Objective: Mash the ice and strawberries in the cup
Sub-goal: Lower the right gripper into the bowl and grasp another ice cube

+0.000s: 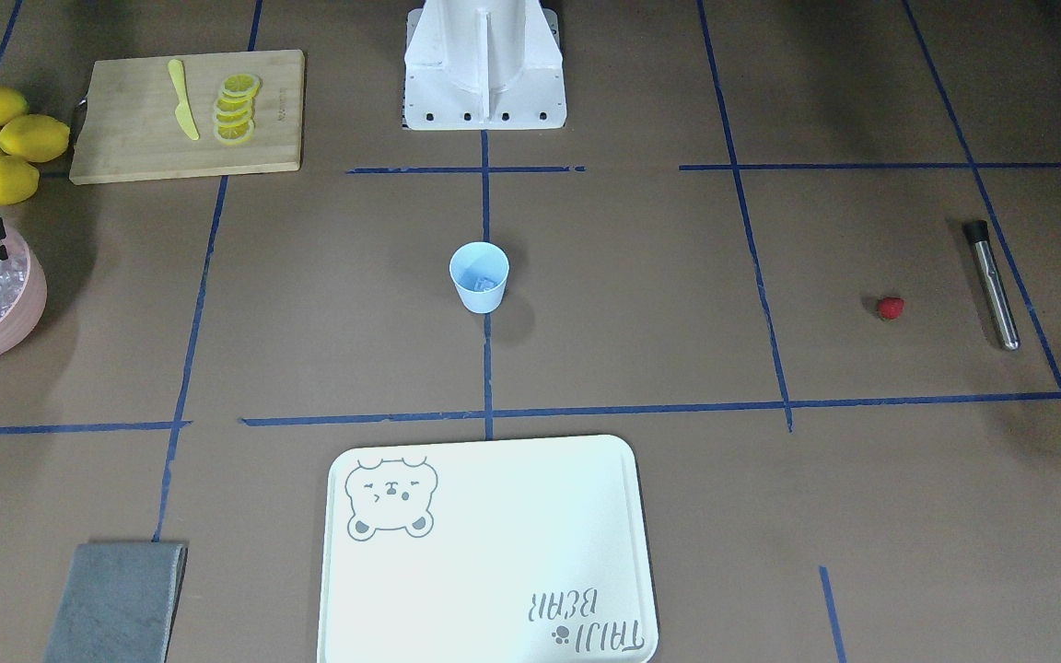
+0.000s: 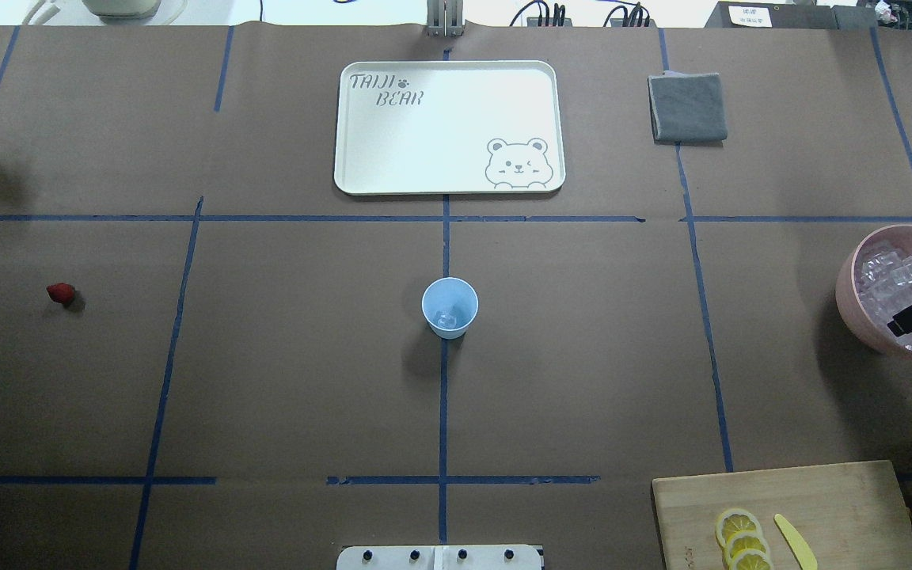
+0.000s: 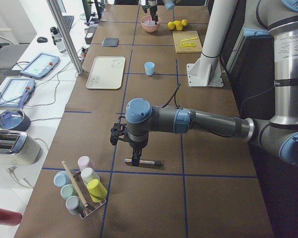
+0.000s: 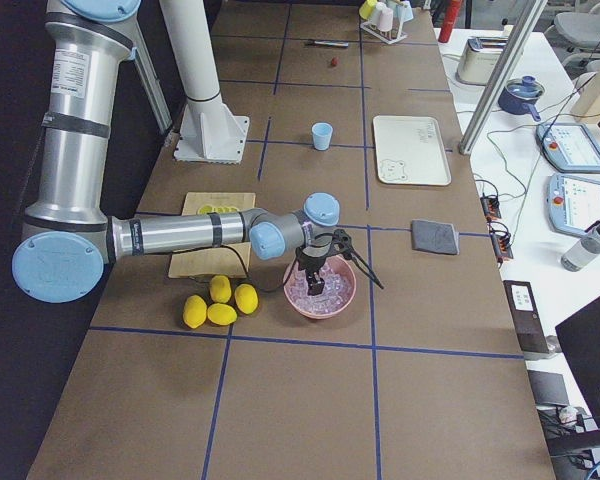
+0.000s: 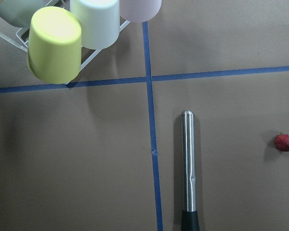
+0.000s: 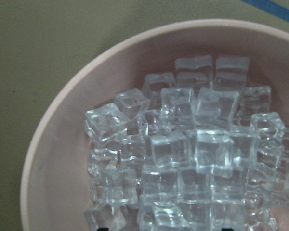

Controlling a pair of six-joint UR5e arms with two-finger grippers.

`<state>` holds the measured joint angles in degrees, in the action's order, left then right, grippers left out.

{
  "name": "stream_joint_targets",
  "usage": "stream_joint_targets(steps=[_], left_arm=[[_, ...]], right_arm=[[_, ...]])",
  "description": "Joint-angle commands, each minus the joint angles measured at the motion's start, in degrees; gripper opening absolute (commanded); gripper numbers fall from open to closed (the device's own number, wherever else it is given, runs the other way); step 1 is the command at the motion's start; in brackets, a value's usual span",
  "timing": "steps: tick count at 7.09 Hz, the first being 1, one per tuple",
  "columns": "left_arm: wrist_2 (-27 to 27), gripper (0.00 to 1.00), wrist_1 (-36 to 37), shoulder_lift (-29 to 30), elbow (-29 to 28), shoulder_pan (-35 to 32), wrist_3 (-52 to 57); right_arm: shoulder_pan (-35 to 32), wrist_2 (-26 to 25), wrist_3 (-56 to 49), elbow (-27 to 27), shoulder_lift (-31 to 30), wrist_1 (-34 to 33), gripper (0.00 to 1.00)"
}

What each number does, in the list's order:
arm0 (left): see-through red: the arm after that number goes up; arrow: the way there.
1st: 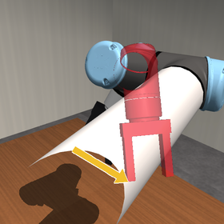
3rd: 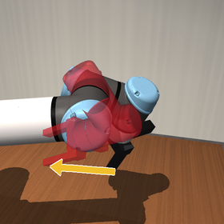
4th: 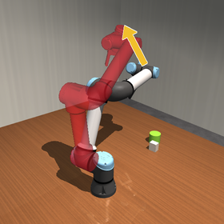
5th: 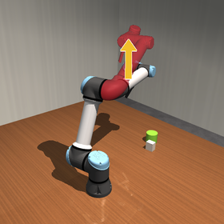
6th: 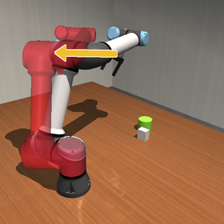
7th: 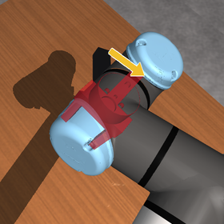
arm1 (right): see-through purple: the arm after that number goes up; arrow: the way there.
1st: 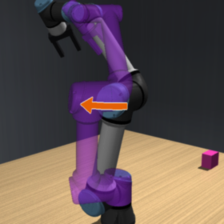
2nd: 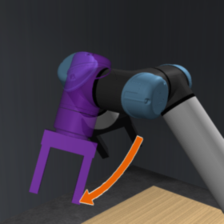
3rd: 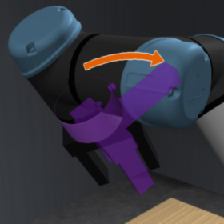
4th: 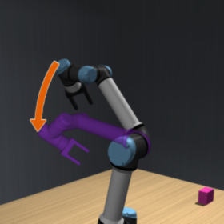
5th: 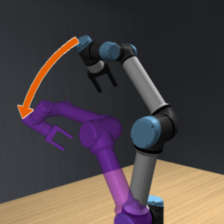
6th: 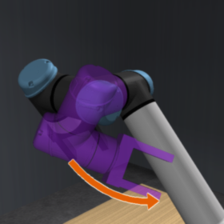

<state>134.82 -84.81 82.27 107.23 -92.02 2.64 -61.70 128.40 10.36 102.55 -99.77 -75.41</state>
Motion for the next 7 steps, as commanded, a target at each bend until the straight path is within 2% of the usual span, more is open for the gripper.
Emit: stream_joint_targets(steps=[1, 2, 4, 6, 7], left_arm=[[0.0, 1.0, 0.0, 0.0, 0.0, 0.0, 0.0], [0.0, 1.0, 0.0, 0.0, 0.0, 0.0, 0.0], [0.0, 1.0, 0.0, 0.0, 0.1, 0.0, 0.0], [0.0, 1.0, -0.1, 0.0, 0.1, 0.0, 0.0], [0.0, 1.0, -0.1, 0.0, 0.1, 0.0, 0.0]], right_arm=[[-0.1, 0.1, -0.1, -0.1, -0.1, 0.0, 0.68], [-0.1, 0.1, -0.1, -0.1, -0.1, -0.1, 0.56], [-0.1, 0.1, -0.2, 0.1, -0.5, 0.0, 0.41], [-0.3, 1.8, -0.2, 0.5, -0.8, 0.2, 0.03], [-0.3, 2.2, -0.2, 0.7, -0.7, 0.1, 0.0]])
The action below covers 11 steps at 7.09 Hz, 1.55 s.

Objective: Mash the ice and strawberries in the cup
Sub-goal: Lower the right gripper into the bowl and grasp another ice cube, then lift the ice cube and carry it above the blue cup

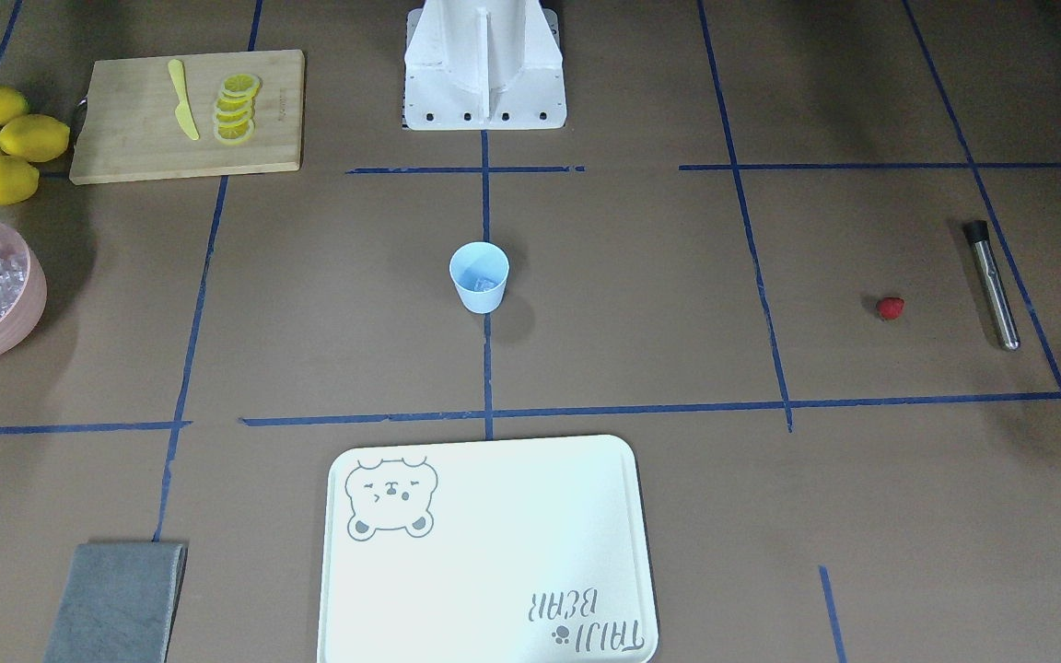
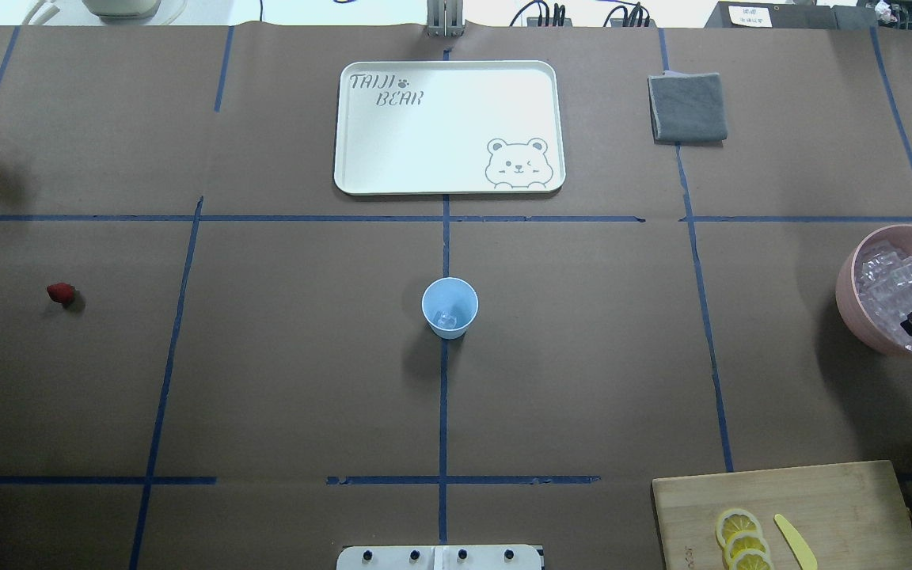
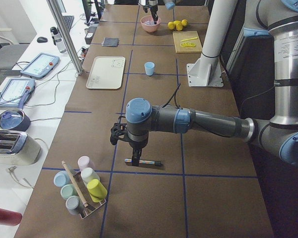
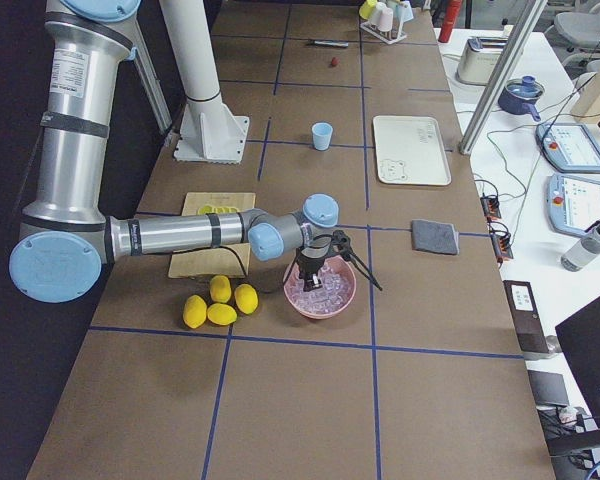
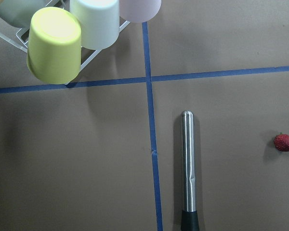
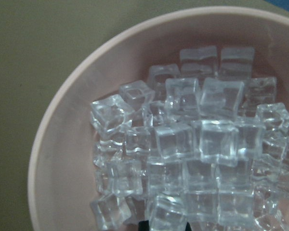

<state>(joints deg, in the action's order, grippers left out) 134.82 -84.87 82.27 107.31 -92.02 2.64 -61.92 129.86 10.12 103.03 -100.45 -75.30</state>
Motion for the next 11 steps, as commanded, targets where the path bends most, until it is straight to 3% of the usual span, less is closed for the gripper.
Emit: stream_joint_targets(steps=[1, 3, 6, 8, 11], left_arm=[[0.1, 1.0, 0.0, 0.0, 0.0, 0.0, -0.1], [0.1, 1.0, 0.1, 0.1, 0.3, 0.0, -0.1], [0.1, 1.0, 0.1, 0.1, 0.3, 0.1, -0.1], [0.1, 1.0, 0.2, 0.1, 0.1, 0.0, -0.1], [0.1, 1.0, 0.1, 0.1, -0.4, 0.1, -0.1]], right_arm=[[-1.4, 0.8, 0.0, 0.6, 0.0, 0.0, 0.0], [-4.7, 2.8, 0.1, 5.9, -1.7, -0.9, 0.0], [-8.0, 8.9, 1.8, 8.1, 1.3, -1.0, 0.0], [-5.9, 10.1, 13.6, 8.8, 9.6, -4.3, 0.0], [6.3, 9.0, 34.4, 8.6, 25.9, -10.1, 0.0]])
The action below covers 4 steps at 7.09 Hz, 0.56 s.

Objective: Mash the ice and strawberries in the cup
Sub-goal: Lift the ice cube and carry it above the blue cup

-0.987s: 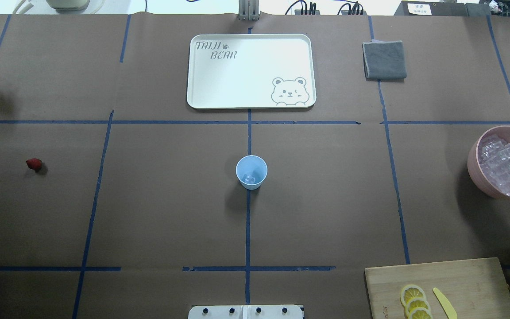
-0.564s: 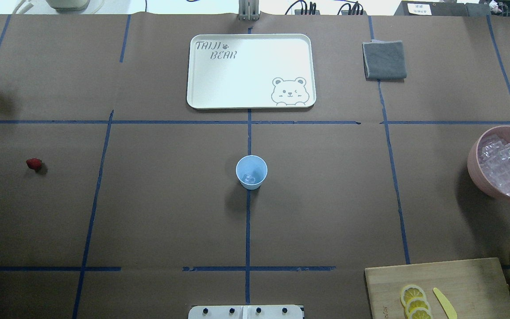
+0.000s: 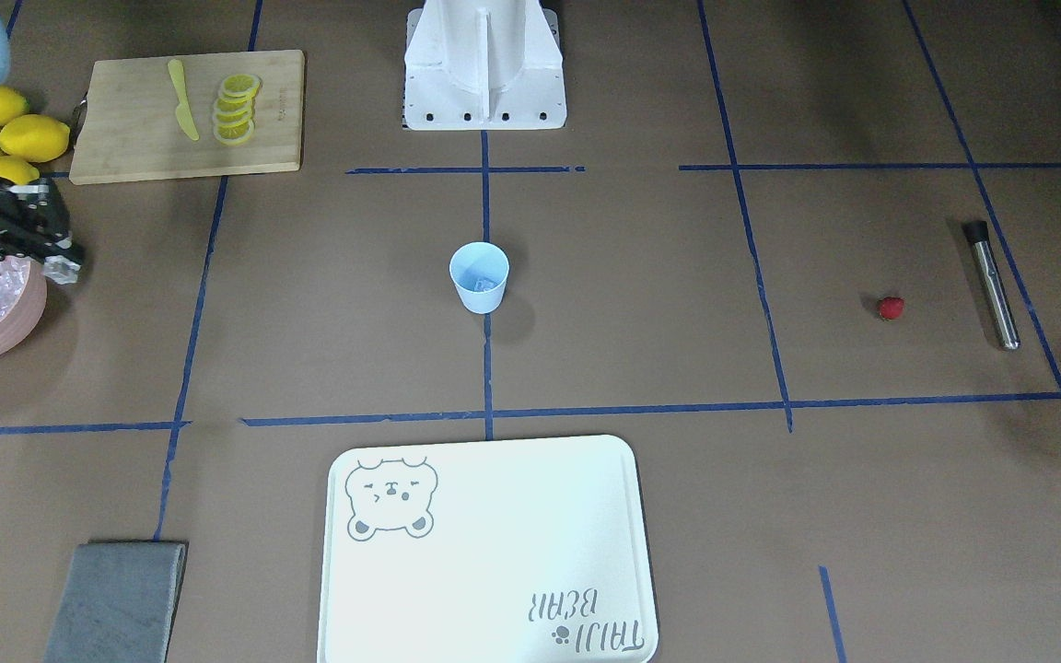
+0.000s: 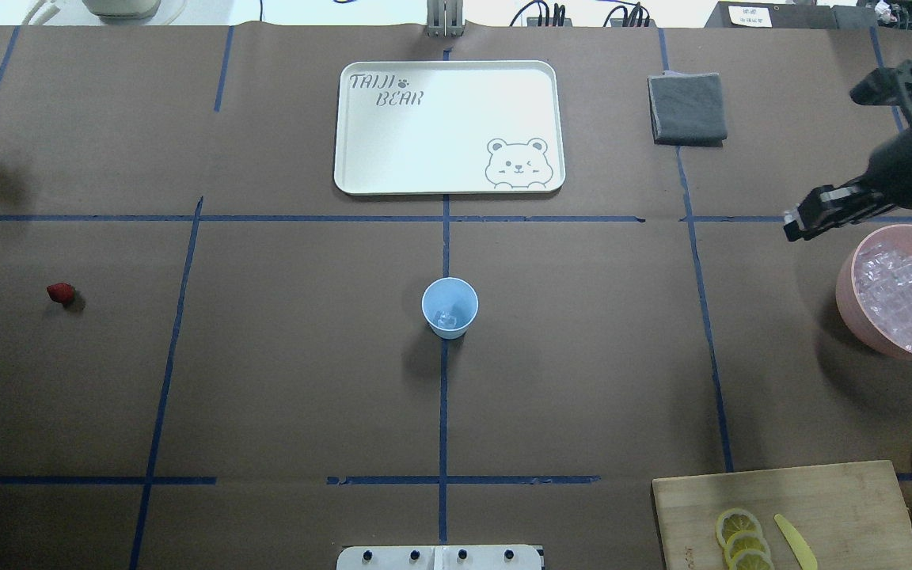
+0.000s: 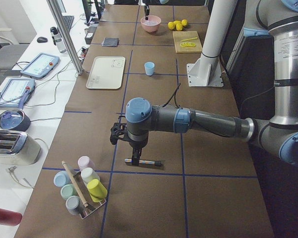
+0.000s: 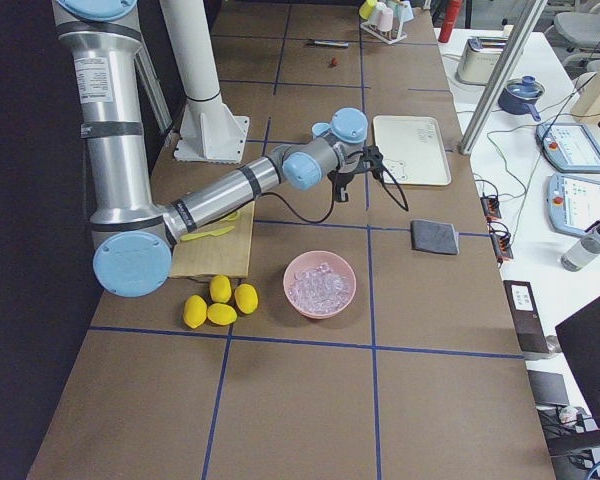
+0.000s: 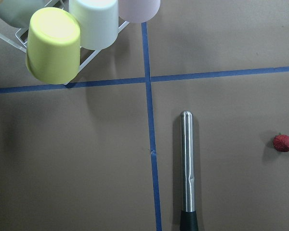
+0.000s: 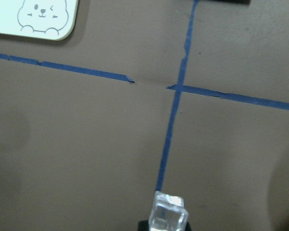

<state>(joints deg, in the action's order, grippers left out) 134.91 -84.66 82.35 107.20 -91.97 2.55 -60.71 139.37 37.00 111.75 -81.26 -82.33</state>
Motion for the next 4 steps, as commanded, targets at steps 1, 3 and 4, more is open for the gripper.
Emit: stream_joint_targets(steps=[1, 3, 4], left_arm=[[0.0, 1.0, -0.1, 0.0, -0.4, 0.0, 0.0], [0.0, 1.0, -0.1, 0.0, -0.5, 0.0, 0.0], [-0.1, 1.0, -0.1, 0.0, -0.6, 0.0, 0.0]], right_arm=[[9.3, -4.0, 12.2, -0.3, 13.3, -7.8, 0.0], [19.7, -15.2, 21.7, -3.0, 23.6, -12.1, 0.0], [23.8, -19.4, 25.8, -5.8, 27.3, -12.1, 0.0]])
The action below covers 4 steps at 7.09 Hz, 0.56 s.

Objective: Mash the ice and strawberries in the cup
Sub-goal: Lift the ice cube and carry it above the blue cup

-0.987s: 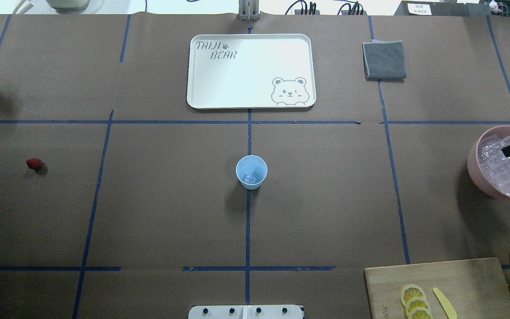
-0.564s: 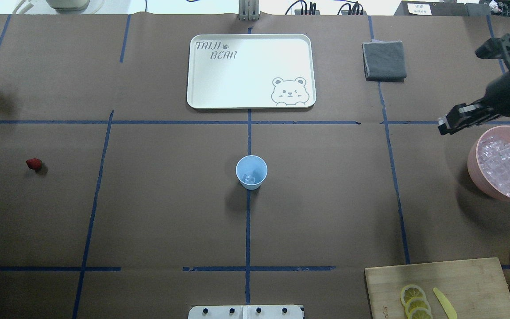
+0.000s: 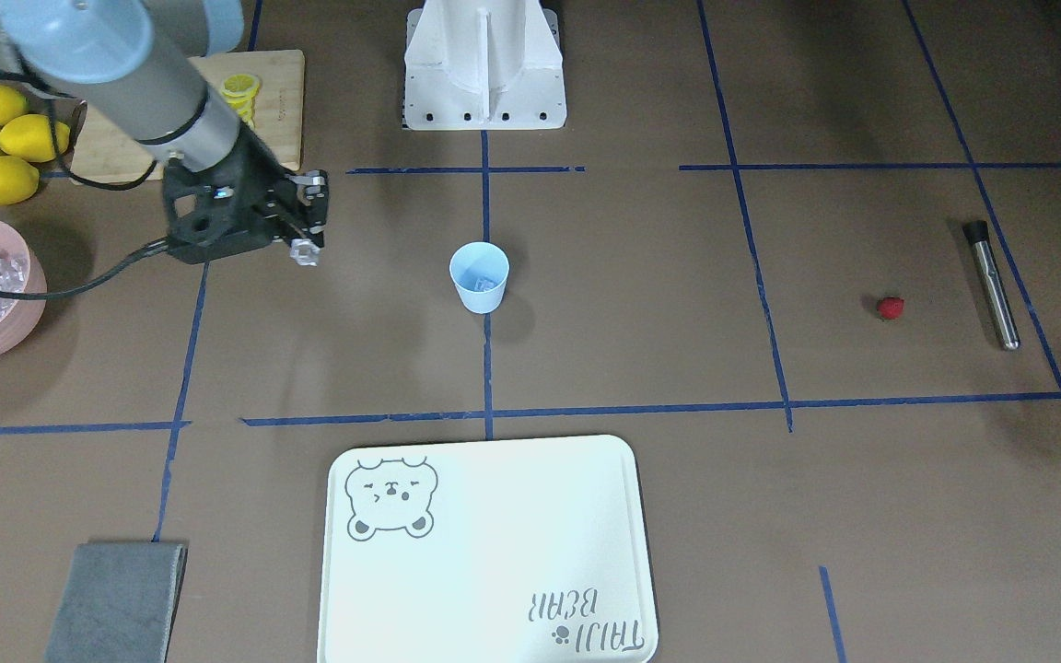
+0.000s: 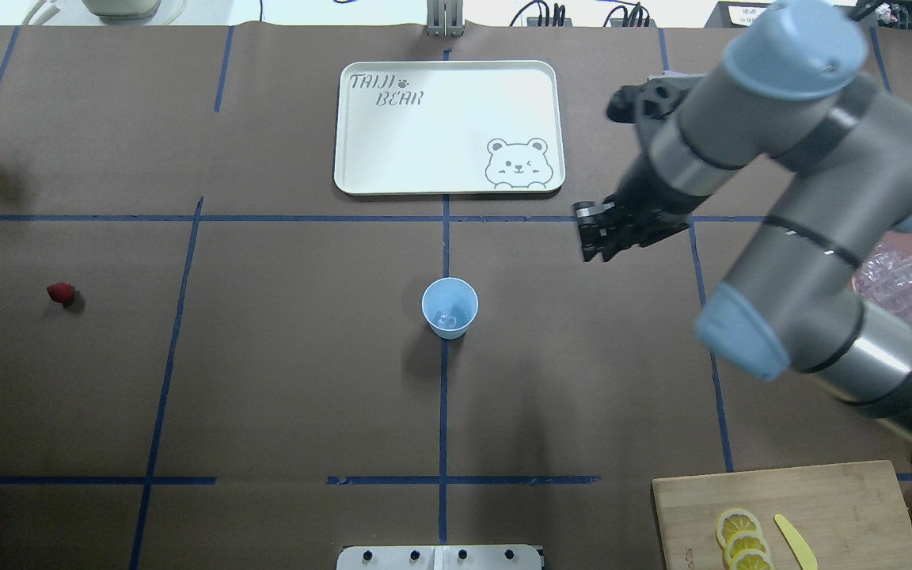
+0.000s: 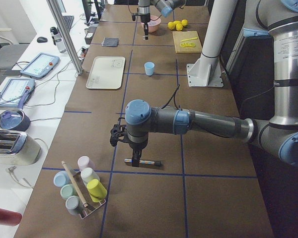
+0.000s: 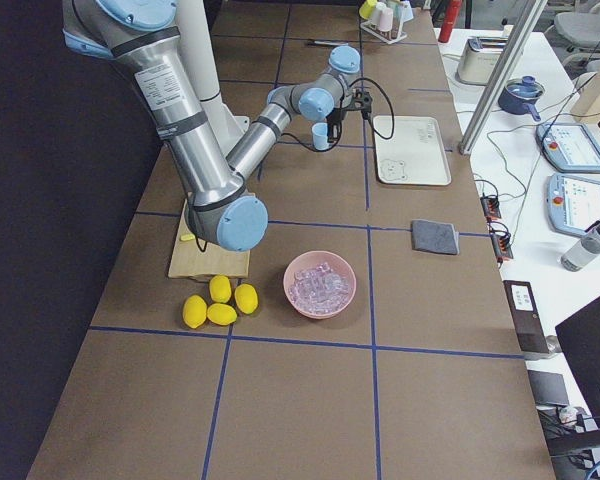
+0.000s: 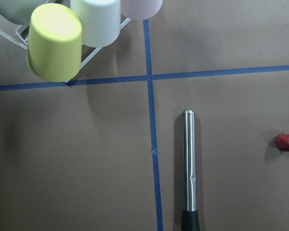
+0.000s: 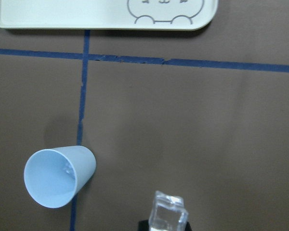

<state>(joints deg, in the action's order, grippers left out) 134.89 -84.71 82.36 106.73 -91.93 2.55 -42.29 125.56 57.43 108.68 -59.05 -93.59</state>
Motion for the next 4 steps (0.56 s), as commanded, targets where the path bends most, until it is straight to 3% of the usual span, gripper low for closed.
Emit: stream_joint_targets(steps=[1, 3, 4], left_arm=[[0.0, 1.0, 0.0, 0.0, -0.1, 0.0, 0.0], [0.0, 1.0, 0.0, 0.0, -0.2, 0.0, 0.0], [-0.1, 1.0, 0.0, 0.0, -0.3, 0.0, 0.1]], right_arm=[[8.4, -9.1, 8.0, -5.7, 8.0, -0.9, 0.0], [12.1, -12.8, 11.5, -12.2, 13.7, -1.0, 0.0], [13.3, -14.0, 11.7, -13.0, 14.3, -0.9, 0.0]])
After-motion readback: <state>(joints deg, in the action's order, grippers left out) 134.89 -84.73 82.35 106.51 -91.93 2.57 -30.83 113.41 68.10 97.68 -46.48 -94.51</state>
